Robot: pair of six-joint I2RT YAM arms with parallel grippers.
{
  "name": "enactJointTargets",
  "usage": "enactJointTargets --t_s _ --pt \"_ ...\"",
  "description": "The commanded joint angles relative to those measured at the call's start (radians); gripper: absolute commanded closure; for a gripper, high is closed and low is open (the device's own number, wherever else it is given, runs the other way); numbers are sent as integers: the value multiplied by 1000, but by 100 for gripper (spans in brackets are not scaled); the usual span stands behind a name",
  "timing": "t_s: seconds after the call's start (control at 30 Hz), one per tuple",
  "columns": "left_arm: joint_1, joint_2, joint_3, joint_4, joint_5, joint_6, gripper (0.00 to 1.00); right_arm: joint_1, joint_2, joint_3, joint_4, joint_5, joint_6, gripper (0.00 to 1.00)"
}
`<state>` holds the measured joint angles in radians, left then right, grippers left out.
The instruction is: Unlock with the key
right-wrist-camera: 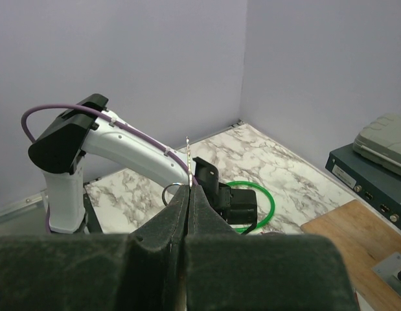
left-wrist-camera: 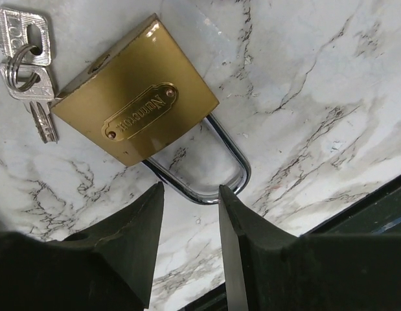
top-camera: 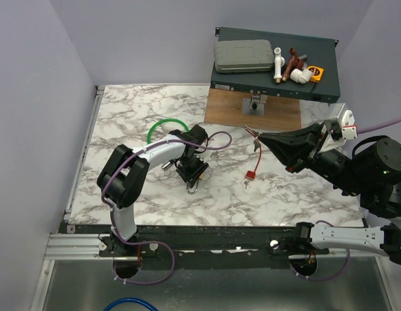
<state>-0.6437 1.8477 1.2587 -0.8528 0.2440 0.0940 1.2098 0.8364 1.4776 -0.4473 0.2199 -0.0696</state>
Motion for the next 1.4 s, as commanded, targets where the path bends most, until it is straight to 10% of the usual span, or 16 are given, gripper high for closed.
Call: enactJointTargets --t_s 0.0,0.2,0.5,0.83,1.37 --pt "-4 4 26 6 -51 -22 61 6 -6 -10 -10 6 -10 99" --pt "16 42 57 25 -148 -36 41 6 4 -2 -17 -1 -9 99" --pt "19 86 48 43 -124 -42 39 6 5 10 -19 -4 -9 99" --pt "-33 63 -12 130 -149 94 90 7 13 13 -16 -4 -12 99" --pt "-105 -167 -132 194 -135 279 100 5 19 -9 -3 98 -11 99"
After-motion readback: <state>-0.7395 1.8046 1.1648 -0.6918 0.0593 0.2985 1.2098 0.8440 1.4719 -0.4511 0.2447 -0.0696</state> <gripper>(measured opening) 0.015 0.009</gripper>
